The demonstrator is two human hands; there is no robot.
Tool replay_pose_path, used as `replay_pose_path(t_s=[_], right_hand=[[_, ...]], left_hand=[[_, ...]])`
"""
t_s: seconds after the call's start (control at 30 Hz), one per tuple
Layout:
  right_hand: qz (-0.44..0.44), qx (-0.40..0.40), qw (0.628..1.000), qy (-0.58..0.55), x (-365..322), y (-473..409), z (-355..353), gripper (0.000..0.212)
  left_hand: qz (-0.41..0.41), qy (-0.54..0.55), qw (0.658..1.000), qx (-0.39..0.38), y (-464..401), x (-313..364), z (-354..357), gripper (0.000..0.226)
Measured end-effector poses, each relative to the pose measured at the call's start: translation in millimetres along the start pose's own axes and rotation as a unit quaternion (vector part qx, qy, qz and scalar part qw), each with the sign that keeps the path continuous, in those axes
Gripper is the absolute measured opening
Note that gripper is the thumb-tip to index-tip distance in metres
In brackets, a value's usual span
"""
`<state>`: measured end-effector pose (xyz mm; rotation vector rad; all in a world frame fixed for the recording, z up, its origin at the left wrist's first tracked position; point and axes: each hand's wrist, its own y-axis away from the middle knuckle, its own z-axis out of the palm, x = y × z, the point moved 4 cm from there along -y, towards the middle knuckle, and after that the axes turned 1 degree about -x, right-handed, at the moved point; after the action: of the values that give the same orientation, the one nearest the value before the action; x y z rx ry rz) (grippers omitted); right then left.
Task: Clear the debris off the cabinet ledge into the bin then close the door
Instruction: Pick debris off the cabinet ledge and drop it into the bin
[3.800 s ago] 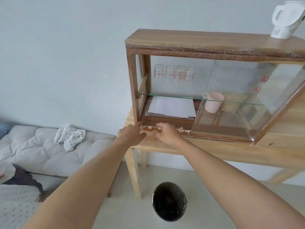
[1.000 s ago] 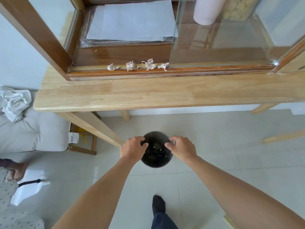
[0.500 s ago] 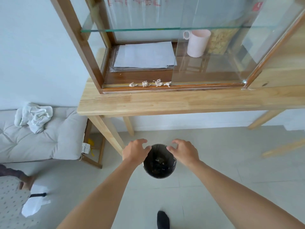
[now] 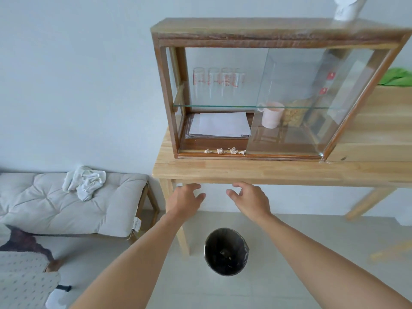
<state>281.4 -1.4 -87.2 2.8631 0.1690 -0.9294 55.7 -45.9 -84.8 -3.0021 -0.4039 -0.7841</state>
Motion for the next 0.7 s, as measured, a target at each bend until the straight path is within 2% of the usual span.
replay_pose_path(t_s=[0.17,0.5,0.7], right_hand=[[-0.025,0.033,0.999,-0.014,-31.8,-19.1,-25.3,0.049],[-0.049,0.038,0.998,-0.013,-57.4,-86.0,-30.0,0.041],[-0.055,0.020,0.998,-0.002,-58.2,-121.2,-15.5,0.055]], left_hand=[[0.011,0.016,0.999,0.048,-18.2,9.3,-33.0,0.040],[0.006,-0.011,0.999,0.053,-80.1,30.2,-33.8,0.041],[0.027,-0.039,0.996,0.074,-115.1,42.9,-23.6,0.043]])
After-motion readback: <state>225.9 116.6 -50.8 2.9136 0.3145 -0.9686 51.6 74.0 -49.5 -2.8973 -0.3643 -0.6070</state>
